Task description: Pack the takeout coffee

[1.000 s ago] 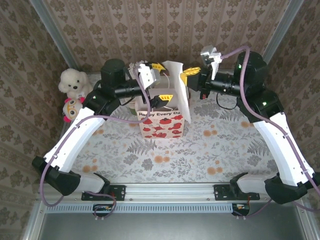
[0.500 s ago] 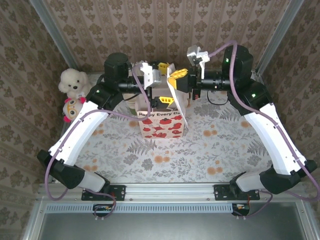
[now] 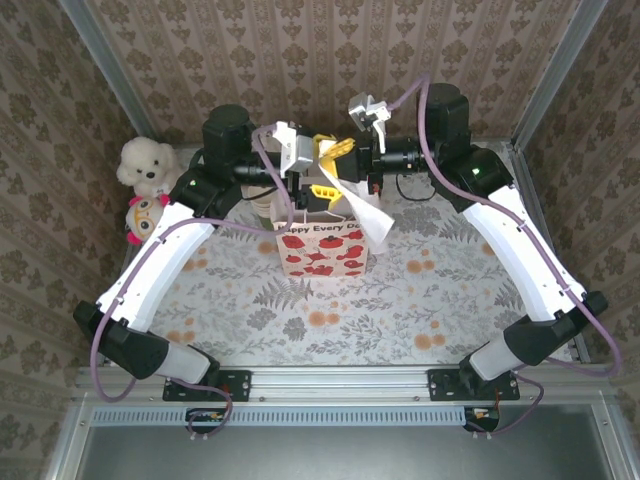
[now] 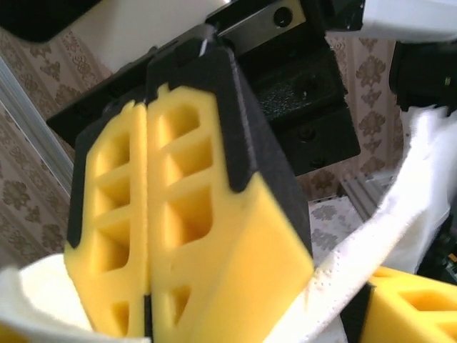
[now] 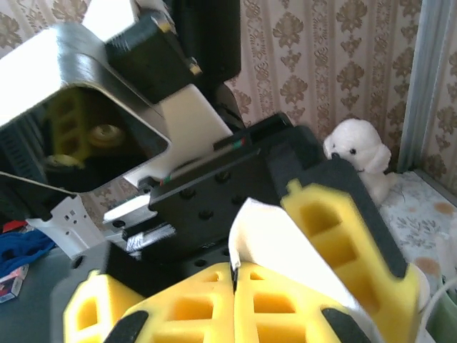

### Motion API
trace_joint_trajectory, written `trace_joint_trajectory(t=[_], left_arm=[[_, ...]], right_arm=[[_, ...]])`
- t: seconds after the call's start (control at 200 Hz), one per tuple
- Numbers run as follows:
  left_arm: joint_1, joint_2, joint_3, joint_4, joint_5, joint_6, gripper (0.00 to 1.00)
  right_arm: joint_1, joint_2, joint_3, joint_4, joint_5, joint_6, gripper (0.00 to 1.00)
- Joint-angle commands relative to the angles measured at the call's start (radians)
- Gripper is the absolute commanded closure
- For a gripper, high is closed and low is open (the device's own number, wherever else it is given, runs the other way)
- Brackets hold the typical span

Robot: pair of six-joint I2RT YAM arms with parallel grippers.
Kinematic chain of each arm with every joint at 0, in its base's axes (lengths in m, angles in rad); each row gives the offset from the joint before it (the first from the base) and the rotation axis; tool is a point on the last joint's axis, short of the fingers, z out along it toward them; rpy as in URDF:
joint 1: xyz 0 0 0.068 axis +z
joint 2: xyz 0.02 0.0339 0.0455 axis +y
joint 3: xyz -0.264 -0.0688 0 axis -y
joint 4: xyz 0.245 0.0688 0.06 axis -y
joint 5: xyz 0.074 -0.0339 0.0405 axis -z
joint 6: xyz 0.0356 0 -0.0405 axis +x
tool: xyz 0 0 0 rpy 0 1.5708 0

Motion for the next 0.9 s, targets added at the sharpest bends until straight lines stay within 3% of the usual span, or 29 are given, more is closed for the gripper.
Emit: trace_joint_trajectory(t=[0.0,0.175,0.31,0.425,0.495,0.585,0.685,0.755,0.895], left_arm=[[-0.005,-0.013,-0.012,-0.018,0.001,0.012,0.38],[-0.004,-0.001,-0.018,0.017,0.002,-0.006,0.57],[-0.004,-0.008,-0.038,0.056,-0.012,-0.018,0.83],[0.001,-0.022,-0.060,0.058,-0.045,-0.010,0.97],[0.009,-0.039,-0.084,0.064,-0.099,-0.016,1.00],[0.035,-0.076,-0.134,0.131,-0.232,-0.105,1.00],[0.071,-0.118,-0.179,0.201,-0.285,-0.229,1.00],[0.074,-0.129,-0.186,0.219,-0.306,-0.295,1.00],[0.074,-0.123,-0.158,0.215,-0.255,-0.396,1.00]], right_arm=[[0.006,0.006,0.036,0.080,-0.082,0.013,1.00],[0.004,0.015,0.035,0.077,-0.077,0.010,1.00],[0.003,0.009,0.024,0.081,-0.044,0.005,1.00],[-0.003,-0.017,0.000,0.109,0.007,0.029,1.00],[-0.010,-0.047,-0.017,0.113,0.088,0.050,0.79],[-0.031,-0.117,-0.079,0.116,0.226,0.047,0.35],[-0.074,-0.230,-0.238,0.172,0.309,-0.017,0.06],[-0.100,-0.241,-0.264,0.100,0.215,-0.114,0.00],[-0.098,-0.182,-0.231,0.020,0.231,-0.179,0.00]])
